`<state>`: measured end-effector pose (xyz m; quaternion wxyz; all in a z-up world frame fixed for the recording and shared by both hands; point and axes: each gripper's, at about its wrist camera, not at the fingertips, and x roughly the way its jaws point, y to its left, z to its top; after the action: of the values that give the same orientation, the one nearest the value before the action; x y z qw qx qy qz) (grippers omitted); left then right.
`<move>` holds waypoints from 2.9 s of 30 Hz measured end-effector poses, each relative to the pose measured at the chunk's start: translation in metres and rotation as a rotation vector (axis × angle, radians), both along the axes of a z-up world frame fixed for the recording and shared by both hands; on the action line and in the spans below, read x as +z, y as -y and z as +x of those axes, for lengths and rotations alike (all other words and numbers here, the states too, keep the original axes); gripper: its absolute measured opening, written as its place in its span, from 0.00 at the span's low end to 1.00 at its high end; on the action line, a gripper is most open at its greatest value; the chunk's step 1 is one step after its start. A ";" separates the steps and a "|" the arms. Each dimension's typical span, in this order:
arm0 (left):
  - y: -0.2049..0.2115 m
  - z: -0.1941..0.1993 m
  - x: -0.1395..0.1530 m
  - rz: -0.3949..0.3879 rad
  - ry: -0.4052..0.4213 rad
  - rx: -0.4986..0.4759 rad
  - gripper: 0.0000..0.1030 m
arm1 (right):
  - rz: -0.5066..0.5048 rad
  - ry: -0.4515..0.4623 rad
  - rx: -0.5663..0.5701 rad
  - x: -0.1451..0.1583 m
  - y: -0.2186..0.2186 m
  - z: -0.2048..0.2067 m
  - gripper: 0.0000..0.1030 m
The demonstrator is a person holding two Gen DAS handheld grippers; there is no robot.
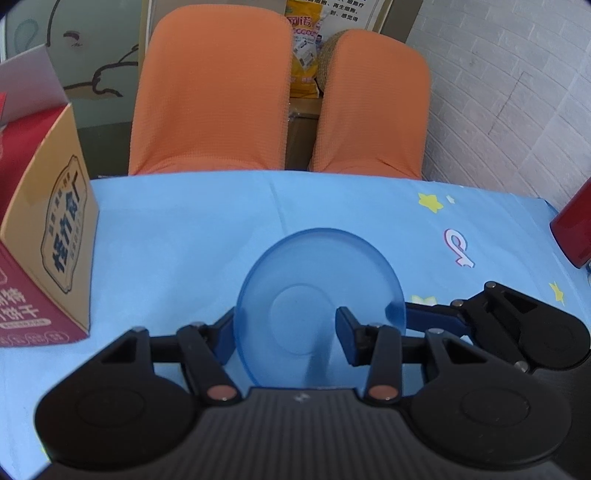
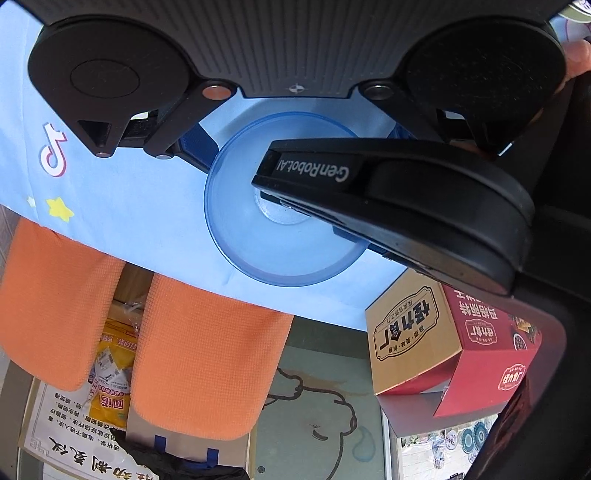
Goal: Organize plates and bowls
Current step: 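Grip the blue bowl rim with the left tool and lift it, then lower the blue bowl into the white bowl and open the left tool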
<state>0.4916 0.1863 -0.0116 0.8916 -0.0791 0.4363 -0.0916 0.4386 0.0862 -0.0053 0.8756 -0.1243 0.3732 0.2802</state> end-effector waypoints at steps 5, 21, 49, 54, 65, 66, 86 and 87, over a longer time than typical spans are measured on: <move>0.004 -0.005 -0.001 0.007 -0.005 -0.006 0.42 | -0.011 -0.012 0.008 0.000 0.001 -0.002 0.78; 0.005 -0.002 -0.014 0.007 0.006 -0.005 0.51 | -0.028 -0.069 -0.029 -0.023 0.020 0.008 0.82; 0.069 -0.074 0.055 -0.057 0.082 -0.150 0.34 | 0.080 0.052 -0.048 0.047 0.079 -0.070 0.50; 0.115 -0.118 0.059 -0.101 0.083 -0.238 0.34 | 0.088 0.045 -0.114 0.056 0.120 -0.119 0.51; 0.189 -0.203 0.041 -0.127 0.064 -0.366 0.38 | 0.077 0.089 -0.248 0.050 0.180 -0.222 0.53; 0.191 -0.208 0.039 -0.123 0.057 -0.369 0.38 | 0.081 0.088 -0.254 0.048 0.181 -0.227 0.53; 0.165 -0.234 0.044 -0.041 0.126 -0.318 0.72 | 0.165 0.065 -0.390 0.020 0.234 -0.289 0.54; 0.163 -0.234 0.045 -0.028 0.128 -0.312 0.72 | 0.176 0.067 -0.399 0.019 0.235 -0.290 0.54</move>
<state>0.2576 0.0228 0.0333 0.8913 -0.0165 0.3845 -0.2399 0.1484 -0.1491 0.0138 0.9331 0.0197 0.3351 0.1286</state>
